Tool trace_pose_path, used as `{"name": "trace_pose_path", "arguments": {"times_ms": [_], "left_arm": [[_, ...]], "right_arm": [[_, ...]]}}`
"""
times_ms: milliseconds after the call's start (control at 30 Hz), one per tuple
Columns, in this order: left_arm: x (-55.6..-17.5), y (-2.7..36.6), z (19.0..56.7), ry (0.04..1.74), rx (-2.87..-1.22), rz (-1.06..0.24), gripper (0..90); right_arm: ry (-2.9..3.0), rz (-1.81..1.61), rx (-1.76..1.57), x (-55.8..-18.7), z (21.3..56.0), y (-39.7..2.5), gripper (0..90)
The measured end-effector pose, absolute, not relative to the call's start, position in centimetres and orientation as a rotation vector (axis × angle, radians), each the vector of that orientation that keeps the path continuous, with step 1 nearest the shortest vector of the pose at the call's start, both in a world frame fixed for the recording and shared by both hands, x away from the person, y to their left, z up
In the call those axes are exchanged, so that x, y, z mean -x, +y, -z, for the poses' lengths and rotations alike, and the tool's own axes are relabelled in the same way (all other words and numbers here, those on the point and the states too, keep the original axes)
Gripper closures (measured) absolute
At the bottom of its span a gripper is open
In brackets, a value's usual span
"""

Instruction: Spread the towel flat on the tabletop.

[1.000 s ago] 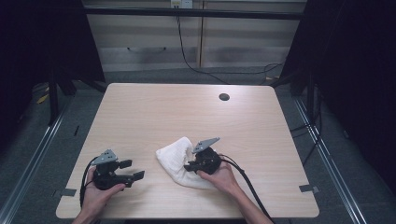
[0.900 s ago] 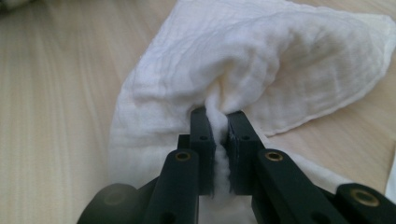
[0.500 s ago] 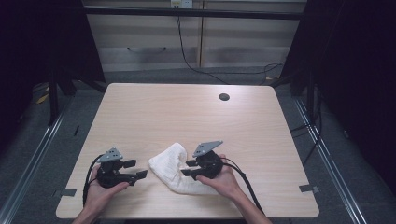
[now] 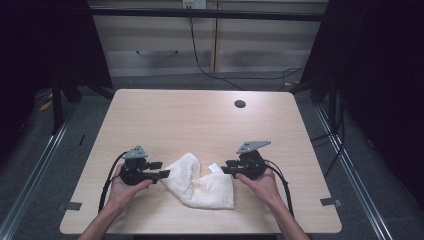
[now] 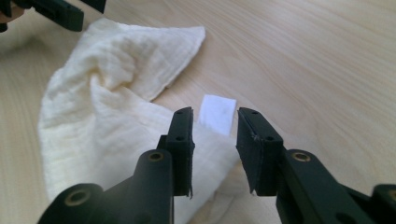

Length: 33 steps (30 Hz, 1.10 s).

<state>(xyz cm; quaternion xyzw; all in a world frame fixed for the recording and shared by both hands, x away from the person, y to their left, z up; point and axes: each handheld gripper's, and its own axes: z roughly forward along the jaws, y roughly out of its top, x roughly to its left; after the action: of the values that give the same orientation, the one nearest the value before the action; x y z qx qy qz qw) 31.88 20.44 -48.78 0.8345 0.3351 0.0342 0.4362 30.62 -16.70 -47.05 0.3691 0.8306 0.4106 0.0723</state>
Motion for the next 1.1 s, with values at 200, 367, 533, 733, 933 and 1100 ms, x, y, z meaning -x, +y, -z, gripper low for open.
{"name": "trace_pose_path", "arguments": {"times_ms": [200, 367, 533, 733, 933, 1100], "left_arm": [[-32.0, 20.4, 50.1, 0.826, -2.126, -0.084, 65.4], [-31.6, 20.3, 50.2, 0.815, -2.144, -0.102, 74.5], [-31.1, 20.5, 50.1, 0.805, -2.163, -0.118, 78.9], [-30.3, 20.9, 50.0, 0.811, -2.173, -0.131, 81.6], [-30.3, 20.9, 49.9, 0.813, -2.178, -0.126, 84.7], [-29.9, 20.8, 49.8, 0.799, -2.188, -0.107, 84.8]], "right_arm": [[2.484, -1.205, -1.179, -31.6, 48.5, -17.1, 56.4], [2.515, -1.163, -1.21, -32.1, 49.5, -16.9, 56.5], [2.561, -1.211, -1.164, -32.2, 49.6, -16.7, 85.2], [2.448, -1.258, -1.17, -32.4, 47.5, -17.9, 87.9], [2.278, -1.305, -1.191, -33.1, 44.2, -20.2, 88.0], [2.24, -1.305, -1.202, -32.5, 43.7, -21.7, 87.8]]}}
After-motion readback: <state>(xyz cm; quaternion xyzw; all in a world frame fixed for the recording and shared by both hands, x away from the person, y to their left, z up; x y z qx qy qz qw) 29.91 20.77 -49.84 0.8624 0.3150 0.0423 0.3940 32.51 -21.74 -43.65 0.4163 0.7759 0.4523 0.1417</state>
